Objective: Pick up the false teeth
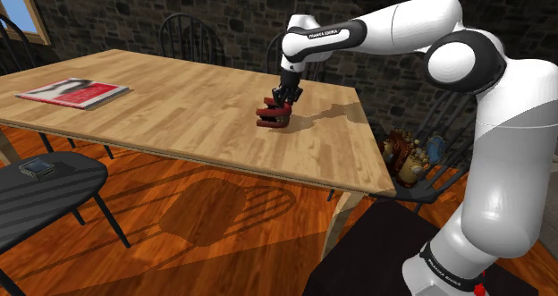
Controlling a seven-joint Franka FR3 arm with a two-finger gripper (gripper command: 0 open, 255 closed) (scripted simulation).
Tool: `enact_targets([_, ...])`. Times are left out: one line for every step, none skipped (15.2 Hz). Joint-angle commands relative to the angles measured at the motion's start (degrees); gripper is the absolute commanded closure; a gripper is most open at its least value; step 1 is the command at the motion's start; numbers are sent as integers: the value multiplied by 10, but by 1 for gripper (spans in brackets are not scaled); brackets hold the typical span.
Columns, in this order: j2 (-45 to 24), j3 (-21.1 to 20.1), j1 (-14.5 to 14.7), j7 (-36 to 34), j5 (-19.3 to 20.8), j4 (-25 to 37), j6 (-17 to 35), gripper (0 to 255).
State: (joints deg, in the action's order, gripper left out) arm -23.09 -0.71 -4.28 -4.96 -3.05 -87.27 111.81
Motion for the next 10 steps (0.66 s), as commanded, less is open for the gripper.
enact_targets([3,0,0,0,0,11,-13,255])
enact_targets([4,0,0,-1,0,16,-21,255])
enact_targets([6,0,0,-1,0,23,-28,255])
enact_targets([6,0,0,-1,1,29,-35,255])
enact_targets([7,0,0,-2,1,35,-42,255])
enact_targets([8,0,0,-2,1,42,-50,255])
enact_targets([9,0,0,-3,1,49,-57,255])
enact_targets([9,0,0,-3,1,56,-65,255])
enact_targets([9,0,0,-3,1,57,-66,255])
enact_targets([9,0,0,-3,1,57,-66,255])
